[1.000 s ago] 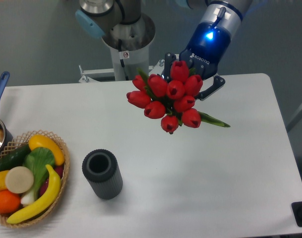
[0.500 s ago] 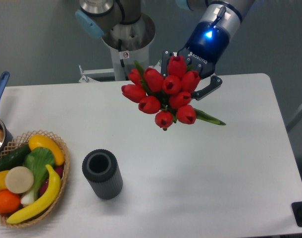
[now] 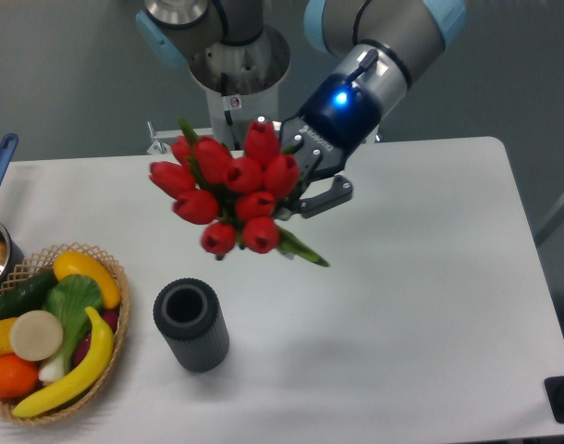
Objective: Insert the flowers into the vase
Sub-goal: 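Carry the tulip bunch toward the grey vase, stems over its opening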
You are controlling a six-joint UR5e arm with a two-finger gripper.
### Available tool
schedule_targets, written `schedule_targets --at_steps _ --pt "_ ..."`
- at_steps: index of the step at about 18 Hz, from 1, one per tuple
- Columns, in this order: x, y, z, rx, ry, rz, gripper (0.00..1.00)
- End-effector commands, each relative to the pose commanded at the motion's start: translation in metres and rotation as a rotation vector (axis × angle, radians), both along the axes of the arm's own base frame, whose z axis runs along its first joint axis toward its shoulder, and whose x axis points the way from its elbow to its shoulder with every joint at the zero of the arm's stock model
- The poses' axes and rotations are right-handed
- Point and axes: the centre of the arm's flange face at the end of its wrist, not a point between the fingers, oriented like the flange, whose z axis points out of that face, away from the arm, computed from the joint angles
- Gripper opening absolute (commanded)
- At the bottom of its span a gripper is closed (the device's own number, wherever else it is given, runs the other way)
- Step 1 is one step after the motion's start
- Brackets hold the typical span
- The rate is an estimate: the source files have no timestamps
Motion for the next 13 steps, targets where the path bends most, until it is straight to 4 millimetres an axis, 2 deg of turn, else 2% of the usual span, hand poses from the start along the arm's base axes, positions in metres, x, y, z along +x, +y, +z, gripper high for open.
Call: schedule_targets --at_steps 2,6,8,13 --pt "0.001 0.004 -0.008 0.054 -0.014 -0.037 0.38" --pt "0.023 0.023 -0.031 0.093 0.016 -0.099 0.38" --pt "0.024 0.027 -0.037 0.128 -0.001 -0.12 0.38" --pt "0.024 0.028 -0.036 0.167 -0.032 -0.139 0.38"
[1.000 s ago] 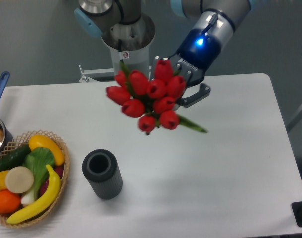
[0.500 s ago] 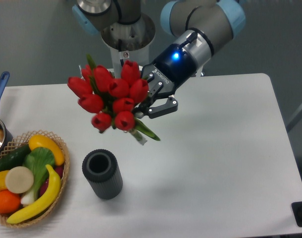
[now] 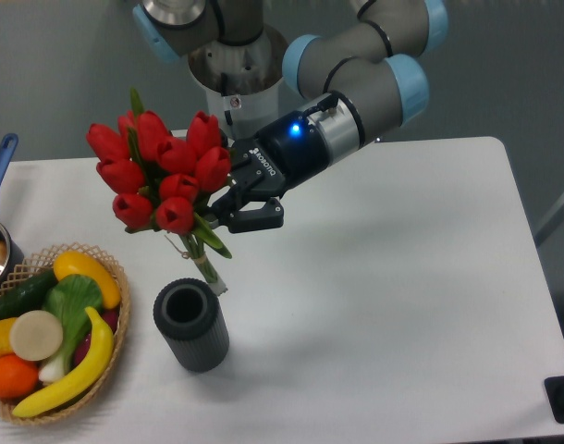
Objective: Insert the flowers into the vase
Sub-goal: 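Carry the tulip bunch toward the grey vase, stems over its opening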
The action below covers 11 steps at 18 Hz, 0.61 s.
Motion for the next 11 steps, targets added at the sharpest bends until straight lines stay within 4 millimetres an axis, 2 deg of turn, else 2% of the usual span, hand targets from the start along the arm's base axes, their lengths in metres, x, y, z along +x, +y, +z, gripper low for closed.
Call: schedule_targets --at_steps 3,7,11 --pt "0.005 0.011 -0.01 -0.007 -0.012 -0.021 0.37" --pt "0.0 0.015 -0.017 -0.009 -0.023 -0.024 0.37" --pt "0.006 0.023 -0.025 -0.016 -0.037 -0.042 0.37"
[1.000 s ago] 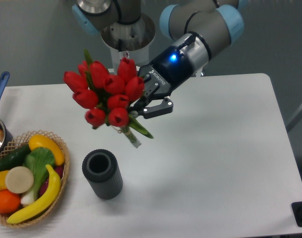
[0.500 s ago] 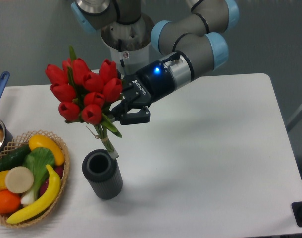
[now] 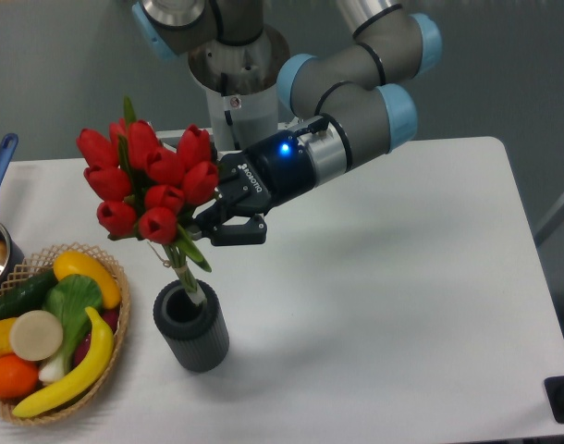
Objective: Insert the flowers into the vase
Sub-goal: 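Carry the tulip bunch toward the grey vase, stems over its opening, then lower the tulip stems down into the grey vase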
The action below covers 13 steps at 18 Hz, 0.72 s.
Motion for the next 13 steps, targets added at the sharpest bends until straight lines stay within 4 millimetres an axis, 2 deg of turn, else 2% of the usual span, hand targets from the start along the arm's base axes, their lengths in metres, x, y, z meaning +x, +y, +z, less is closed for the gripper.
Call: schedule_targets --at_steps 4,8,13 --pt "-0.001 0.004 -0.015 -0.015 -0.025 -0.005 0.37" --pt "0.0 0.006 -0.022 -0.021 -0.036 -0.01 0.37" --pt "-0.006 0.011 -0.045 -0.046 -0.071 -0.01 0.37"
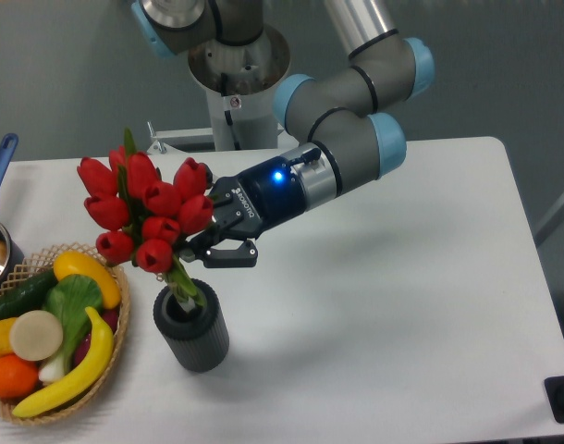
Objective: Insert the flowers into the vase
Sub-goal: 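Lower the tulip stems down into the grey vase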
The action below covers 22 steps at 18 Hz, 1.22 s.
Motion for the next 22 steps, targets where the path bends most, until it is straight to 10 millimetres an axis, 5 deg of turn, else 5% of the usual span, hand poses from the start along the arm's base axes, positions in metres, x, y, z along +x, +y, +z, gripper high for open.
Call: schedule_targets --at_steps 22 --pt "-0.004 0.0 -0.085 -0.075 -0.064 0.013 0.38"
